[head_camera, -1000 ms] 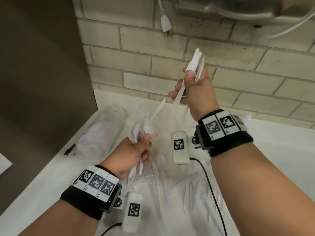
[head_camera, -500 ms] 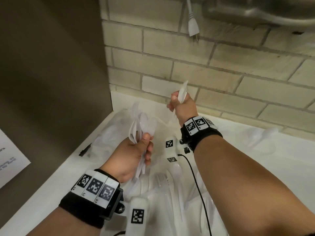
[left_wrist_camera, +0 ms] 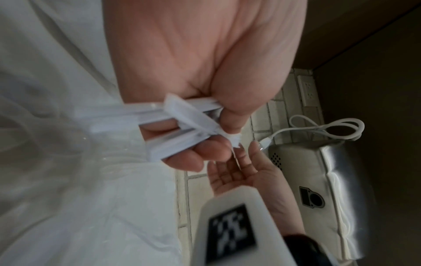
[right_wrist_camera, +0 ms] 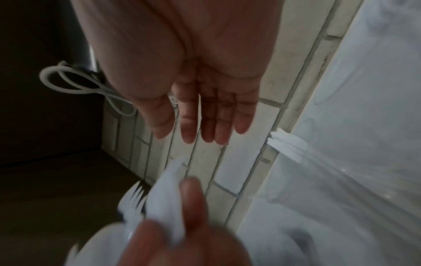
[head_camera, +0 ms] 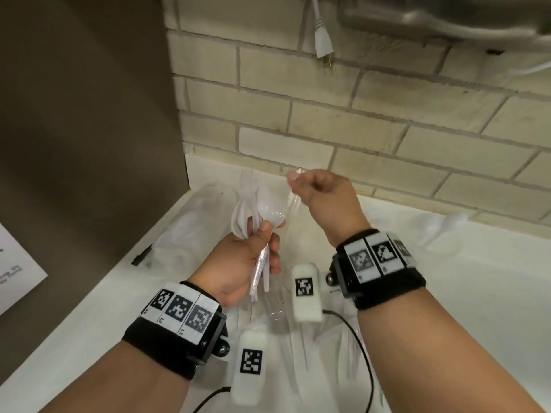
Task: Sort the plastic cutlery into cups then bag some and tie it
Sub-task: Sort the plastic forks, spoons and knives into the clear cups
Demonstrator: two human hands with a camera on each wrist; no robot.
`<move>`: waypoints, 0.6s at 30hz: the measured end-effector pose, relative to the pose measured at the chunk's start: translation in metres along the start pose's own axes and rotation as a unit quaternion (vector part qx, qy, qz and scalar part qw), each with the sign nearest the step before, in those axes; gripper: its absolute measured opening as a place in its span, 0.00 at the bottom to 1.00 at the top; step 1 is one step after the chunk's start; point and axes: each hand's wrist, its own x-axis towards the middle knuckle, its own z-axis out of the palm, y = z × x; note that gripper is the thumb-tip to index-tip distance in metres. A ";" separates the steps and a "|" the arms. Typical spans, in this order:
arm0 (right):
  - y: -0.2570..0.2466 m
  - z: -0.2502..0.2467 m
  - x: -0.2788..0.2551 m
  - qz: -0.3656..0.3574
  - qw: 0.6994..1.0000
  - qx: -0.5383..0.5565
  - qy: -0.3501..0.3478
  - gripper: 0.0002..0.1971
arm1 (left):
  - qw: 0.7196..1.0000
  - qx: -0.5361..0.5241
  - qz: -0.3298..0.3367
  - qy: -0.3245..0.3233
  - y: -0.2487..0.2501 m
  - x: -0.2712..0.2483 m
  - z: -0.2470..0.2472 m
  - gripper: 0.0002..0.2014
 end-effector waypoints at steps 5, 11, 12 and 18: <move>0.011 -0.007 -0.029 0.071 0.997 0.035 -0.025 0.22 | 1.000 -0.015 -0.009 -0.026 -0.001 0.001 0.012 0.08; 0.010 -0.013 -0.039 0.068 0.997 0.037 0.008 0.14 | 1.000 -0.012 -0.016 -0.003 -0.005 0.001 0.028 0.11; 0.008 -0.015 -0.039 0.062 0.996 0.054 0.034 0.14 | 1.000 0.004 -0.013 0.011 -0.006 0.002 0.029 0.11; -0.017 -0.028 -0.039 0.056 0.976 0.203 0.055 0.11 | 0.983 0.172 0.019 0.055 -0.016 0.005 0.029 0.11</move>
